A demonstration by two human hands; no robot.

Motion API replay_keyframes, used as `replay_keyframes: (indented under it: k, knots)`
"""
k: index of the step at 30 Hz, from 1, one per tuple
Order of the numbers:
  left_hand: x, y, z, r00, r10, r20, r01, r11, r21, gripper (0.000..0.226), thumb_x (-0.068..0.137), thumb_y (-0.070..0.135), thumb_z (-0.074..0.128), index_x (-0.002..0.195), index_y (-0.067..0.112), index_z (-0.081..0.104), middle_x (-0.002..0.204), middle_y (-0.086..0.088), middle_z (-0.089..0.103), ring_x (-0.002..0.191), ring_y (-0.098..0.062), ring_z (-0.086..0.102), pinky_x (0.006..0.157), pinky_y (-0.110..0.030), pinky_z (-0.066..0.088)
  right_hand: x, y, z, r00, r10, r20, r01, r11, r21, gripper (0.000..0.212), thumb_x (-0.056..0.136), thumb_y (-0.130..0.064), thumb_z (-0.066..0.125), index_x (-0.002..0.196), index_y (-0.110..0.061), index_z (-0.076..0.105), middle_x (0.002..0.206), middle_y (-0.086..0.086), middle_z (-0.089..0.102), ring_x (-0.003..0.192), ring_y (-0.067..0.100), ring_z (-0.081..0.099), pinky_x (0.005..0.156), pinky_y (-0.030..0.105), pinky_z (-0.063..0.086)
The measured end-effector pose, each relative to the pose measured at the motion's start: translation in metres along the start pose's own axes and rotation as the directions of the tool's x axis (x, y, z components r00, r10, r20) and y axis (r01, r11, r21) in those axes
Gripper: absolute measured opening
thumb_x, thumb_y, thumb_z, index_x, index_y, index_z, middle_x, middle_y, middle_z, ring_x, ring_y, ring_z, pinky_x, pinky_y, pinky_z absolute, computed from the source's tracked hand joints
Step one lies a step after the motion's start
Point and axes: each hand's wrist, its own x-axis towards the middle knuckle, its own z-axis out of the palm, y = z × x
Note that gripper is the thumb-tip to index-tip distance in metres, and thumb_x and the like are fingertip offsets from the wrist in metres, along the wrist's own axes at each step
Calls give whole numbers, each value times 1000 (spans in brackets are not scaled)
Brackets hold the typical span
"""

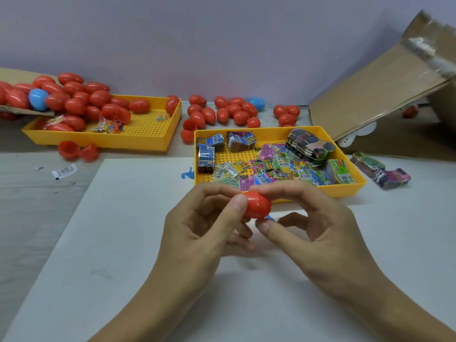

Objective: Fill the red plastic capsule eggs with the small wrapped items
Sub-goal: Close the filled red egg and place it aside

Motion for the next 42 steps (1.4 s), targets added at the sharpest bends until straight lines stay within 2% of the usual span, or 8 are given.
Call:
replay_keyframes:
  k: [6,10,15,20,24,28,35,42]
  knots:
    - [-1,-2,0,974,228,14,-228,967,115,24,83,24,70,105,32,76,101,-4,73,87,-28,73,73,-27,61,3,-2,-2,975,222,-19,-210,941,265,27,83,-26,64,108,-26,74,88,1,71,72,15,67,46,27,50]
    - [-3,-4,0,959,285,2,-282,949,143,40,85,20,69,123,31,66,104,-6,71,90,-24,71,76,-25,58,2,-5,-2,975,219,48,-223,941,254,19,85,-26,62,98,-22,76,79,9,73,63,18,67,41,24,46]
    - [-1,-2,0,949,314,9,-310,932,189,19,88,22,66,104,27,74,101,7,74,99,-14,71,80,-16,54,-2,-4,1,970,210,120,-227,962,149,20,89,-25,59,93,-17,77,82,3,73,63,18,65,41,28,46]
    - [1,-7,-1,933,345,105,-360,911,203,37,82,16,72,118,21,71,116,-2,62,110,-32,65,87,-36,58,2,-3,0,946,294,133,-319,912,257,28,88,-26,51,94,-16,77,73,-1,69,58,16,61,38,26,40]
    - [1,-9,-4,902,405,153,-433,852,294,59,79,2,77,131,24,60,111,-3,61,105,-32,64,84,-33,57,6,-5,-3,926,355,128,-377,887,265,49,88,-52,51,87,-10,77,78,11,71,57,18,56,38,24,36]
    - [1,-10,-5,905,405,133,-426,857,288,58,77,-4,74,128,20,60,114,-6,60,109,-31,64,86,-30,56,4,-5,-2,944,320,75,-329,925,191,32,85,-42,61,75,-14,75,70,4,68,52,13,53,38,21,35]
    - [1,-3,-2,969,240,64,-247,955,163,31,78,27,76,108,21,74,111,0,65,107,-24,68,85,-24,55,3,-4,-3,969,225,105,-244,938,247,23,82,-22,65,100,-25,79,73,4,70,61,12,60,44,22,43]
    - [-1,0,-1,988,133,73,-144,975,172,27,76,30,78,102,34,75,98,-3,69,81,-22,70,64,-27,59,5,-6,-5,963,263,55,-266,906,329,18,79,-13,72,95,-16,80,90,11,74,74,23,67,48,28,51]
